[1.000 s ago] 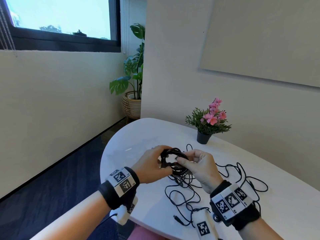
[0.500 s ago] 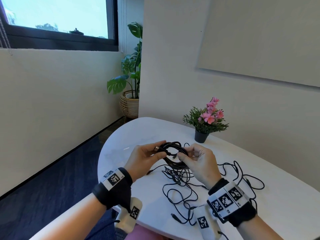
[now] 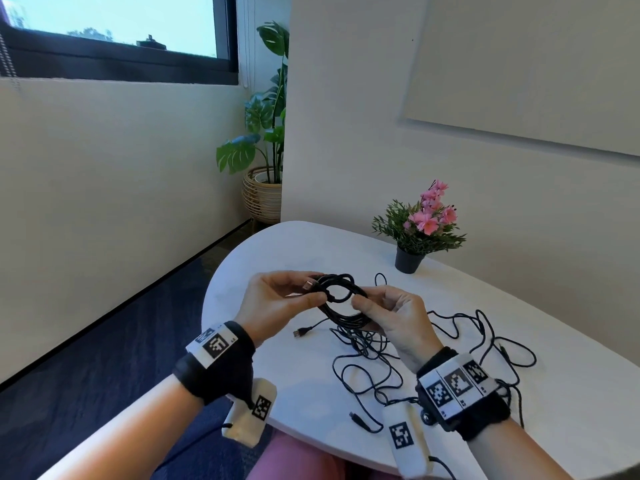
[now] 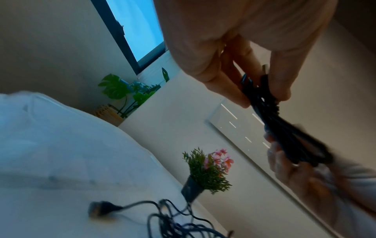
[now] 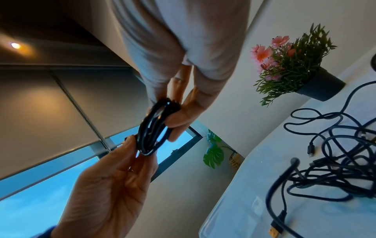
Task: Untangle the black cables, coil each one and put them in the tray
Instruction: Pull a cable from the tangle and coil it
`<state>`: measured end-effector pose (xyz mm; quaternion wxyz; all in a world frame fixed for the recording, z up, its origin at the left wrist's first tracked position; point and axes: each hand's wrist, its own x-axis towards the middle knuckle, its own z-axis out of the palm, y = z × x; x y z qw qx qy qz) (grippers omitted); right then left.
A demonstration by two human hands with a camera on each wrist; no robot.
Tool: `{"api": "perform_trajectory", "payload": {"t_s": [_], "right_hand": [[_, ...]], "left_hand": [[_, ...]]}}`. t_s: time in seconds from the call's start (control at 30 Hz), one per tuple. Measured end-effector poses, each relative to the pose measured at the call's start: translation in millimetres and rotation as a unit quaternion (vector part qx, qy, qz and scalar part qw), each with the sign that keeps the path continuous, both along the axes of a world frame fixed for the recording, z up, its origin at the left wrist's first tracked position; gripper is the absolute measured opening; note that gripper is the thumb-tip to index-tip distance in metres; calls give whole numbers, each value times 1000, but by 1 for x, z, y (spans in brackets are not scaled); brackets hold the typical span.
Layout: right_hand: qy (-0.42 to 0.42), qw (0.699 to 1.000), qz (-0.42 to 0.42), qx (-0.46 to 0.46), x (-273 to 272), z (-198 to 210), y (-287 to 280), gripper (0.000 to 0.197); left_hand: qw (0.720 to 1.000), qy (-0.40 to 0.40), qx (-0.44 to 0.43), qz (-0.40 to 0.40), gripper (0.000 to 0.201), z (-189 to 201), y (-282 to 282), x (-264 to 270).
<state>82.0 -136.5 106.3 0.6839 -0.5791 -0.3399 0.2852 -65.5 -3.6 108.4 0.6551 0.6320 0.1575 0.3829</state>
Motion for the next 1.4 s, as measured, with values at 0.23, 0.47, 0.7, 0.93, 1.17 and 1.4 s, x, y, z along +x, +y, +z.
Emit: {"api": "perform_trajectory", "payload": {"t_s": [0.23,0.47,0.7,0.93,1.17,1.4], "right_hand": [[-134,984,52,-106,-11,-21,29,20],[-229,958,5,-171,-47,-36,100,15],[-245,950,-32,-191,-58,-46,152,14],[-185,951,-22,-247,-52,-65,180,13],[-236,920,22,-311,-47,-74,197,13],[-324,875,49,-357,-40,-65,209,15]], "left_hand": [[945,231,225,-53,44,-29,60,-38],[846,296,440,50,37,-46,124,-59],[826,327,451,82,36,-56,169,-48],[794,451,405,39,40,-56,198,-32],[794,494,353,28,37,-67,213,-35],[730,535,425,-7,38,-54,206,-26]]}}
